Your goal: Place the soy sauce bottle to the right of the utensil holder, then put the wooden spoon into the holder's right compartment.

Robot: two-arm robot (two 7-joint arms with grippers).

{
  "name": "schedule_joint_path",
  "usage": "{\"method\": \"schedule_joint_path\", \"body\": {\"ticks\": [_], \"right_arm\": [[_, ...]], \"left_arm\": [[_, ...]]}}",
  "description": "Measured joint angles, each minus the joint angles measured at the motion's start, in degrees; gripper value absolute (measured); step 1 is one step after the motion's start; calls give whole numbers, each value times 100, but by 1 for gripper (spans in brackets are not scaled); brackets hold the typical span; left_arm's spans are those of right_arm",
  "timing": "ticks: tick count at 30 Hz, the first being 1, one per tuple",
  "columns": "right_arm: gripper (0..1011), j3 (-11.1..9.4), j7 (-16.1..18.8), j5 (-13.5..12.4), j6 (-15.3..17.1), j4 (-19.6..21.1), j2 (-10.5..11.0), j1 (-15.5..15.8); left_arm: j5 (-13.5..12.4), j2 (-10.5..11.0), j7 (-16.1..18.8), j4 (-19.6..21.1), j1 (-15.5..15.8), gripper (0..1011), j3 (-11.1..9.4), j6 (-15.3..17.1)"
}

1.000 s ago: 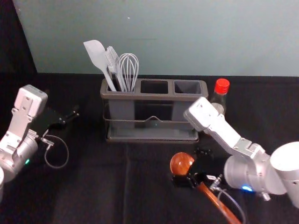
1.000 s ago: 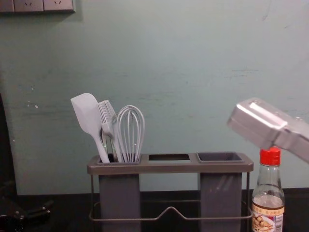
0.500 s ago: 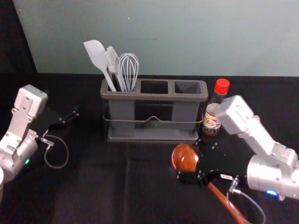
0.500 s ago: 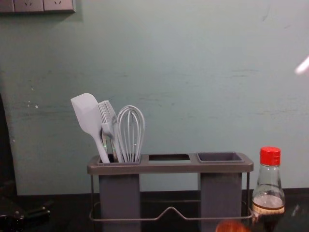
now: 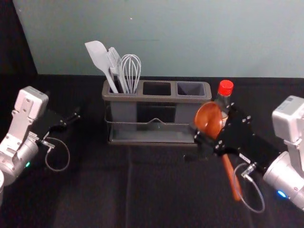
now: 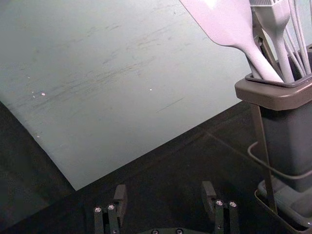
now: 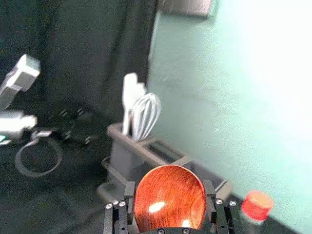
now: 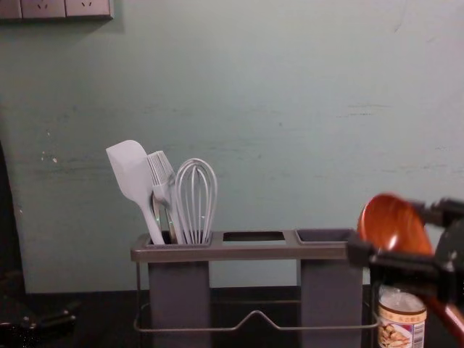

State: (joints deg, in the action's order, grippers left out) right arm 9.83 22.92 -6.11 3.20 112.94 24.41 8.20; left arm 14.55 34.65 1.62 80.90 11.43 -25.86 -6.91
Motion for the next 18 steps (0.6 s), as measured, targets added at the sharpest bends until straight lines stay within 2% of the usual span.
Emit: {"method": "schedule_joint_path", "body": {"ticks": [1, 5, 8, 9, 15, 18], "right_arm": [[837, -11, -167, 56, -174, 4, -61, 41], [837, -14, -481, 200, -580, -2, -174, 113], [837, 6, -823, 492, -1105, -62, -319, 194], [837, 9, -871, 546, -1173, -78, -349, 205], [836, 35, -1055, 799, -1148, -140, -495, 213], [837, 37, -1057, 798, -1139, -141, -493, 212]], "left_arm": [[0, 0, 0, 0, 0, 1005, 0, 0], [0, 0, 0, 0, 0, 1005, 0, 0], [0, 0, 0, 0, 0, 1005, 0, 0], [0, 0, 0, 0, 0, 1005, 0, 0], [0, 0, 0, 0, 0, 1005, 0, 0], [0, 0, 0, 0, 0, 1005, 0, 0]]}}
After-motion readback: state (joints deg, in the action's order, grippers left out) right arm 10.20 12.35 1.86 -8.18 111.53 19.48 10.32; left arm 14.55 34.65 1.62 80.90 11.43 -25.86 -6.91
